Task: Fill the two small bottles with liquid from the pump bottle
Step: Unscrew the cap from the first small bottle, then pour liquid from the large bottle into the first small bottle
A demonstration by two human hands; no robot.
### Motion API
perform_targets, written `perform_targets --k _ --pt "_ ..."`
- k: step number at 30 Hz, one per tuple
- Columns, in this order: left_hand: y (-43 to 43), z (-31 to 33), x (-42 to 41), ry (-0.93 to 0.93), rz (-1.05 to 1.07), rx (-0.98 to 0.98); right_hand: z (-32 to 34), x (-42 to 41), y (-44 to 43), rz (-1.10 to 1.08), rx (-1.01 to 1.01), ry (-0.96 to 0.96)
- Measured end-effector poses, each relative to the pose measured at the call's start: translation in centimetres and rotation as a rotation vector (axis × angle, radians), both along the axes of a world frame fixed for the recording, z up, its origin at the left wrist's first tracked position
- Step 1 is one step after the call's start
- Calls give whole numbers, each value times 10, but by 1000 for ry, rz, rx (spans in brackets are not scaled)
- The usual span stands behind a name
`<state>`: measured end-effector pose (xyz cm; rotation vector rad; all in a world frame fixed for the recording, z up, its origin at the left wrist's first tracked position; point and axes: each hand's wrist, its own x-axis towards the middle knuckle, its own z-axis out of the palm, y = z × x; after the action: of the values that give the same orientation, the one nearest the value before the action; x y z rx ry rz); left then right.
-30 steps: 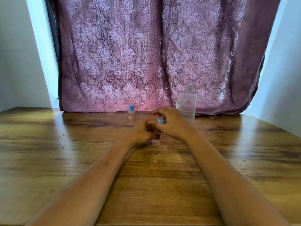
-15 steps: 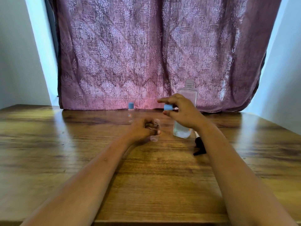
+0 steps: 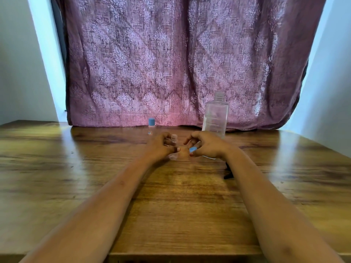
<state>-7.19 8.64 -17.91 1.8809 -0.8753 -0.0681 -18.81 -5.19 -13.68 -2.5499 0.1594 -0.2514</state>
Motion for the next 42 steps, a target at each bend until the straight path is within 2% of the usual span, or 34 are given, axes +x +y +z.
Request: perform_targets --k 9,13,16,19,21,22,23,25,27,29,35,39,42 --pt "0 -2 4 9 -13 5 -10 5 -1 25 -132 132" --pt "1 -2 3 -5 -17 -31 -4 1 -4 35 -76 119" --pt "2 0 2 -1 -20 -51 14 -10 -4 17 80 -141" --pt "-1 0 1 2 -5 -102 29 -17 -9 -95 294 -705" --pt "-2 1 -1 -2 -3 -127 32 -18 -16 -266 287 -1036" --pt "-2 1 -3 -1 1 -133 29 -17 -20 -364 256 -1118" --pt "-2 1 -3 -10 14 -137 26 -15 -26 -452 240 -1125" --pt "-3 0 -4 -42 49 -137 14 -8 -36 -544 292 -950" --pt "-3 0 -5 -61 73 -147 0 1 -44 -560 328 -736" --pt "-2 0 -5 -70 81 -162 -9 8 -45 -537 314 -627" --pt "0 2 -5 -112 81 -144 -16 14 -52 -461 392 -611" --pt "0 2 -3 -110 83 -125 -14 12 -50 -465 366 -627" --pt "0 2 -2 -80 76 -123 -12 11 -43 -416 235 -640"
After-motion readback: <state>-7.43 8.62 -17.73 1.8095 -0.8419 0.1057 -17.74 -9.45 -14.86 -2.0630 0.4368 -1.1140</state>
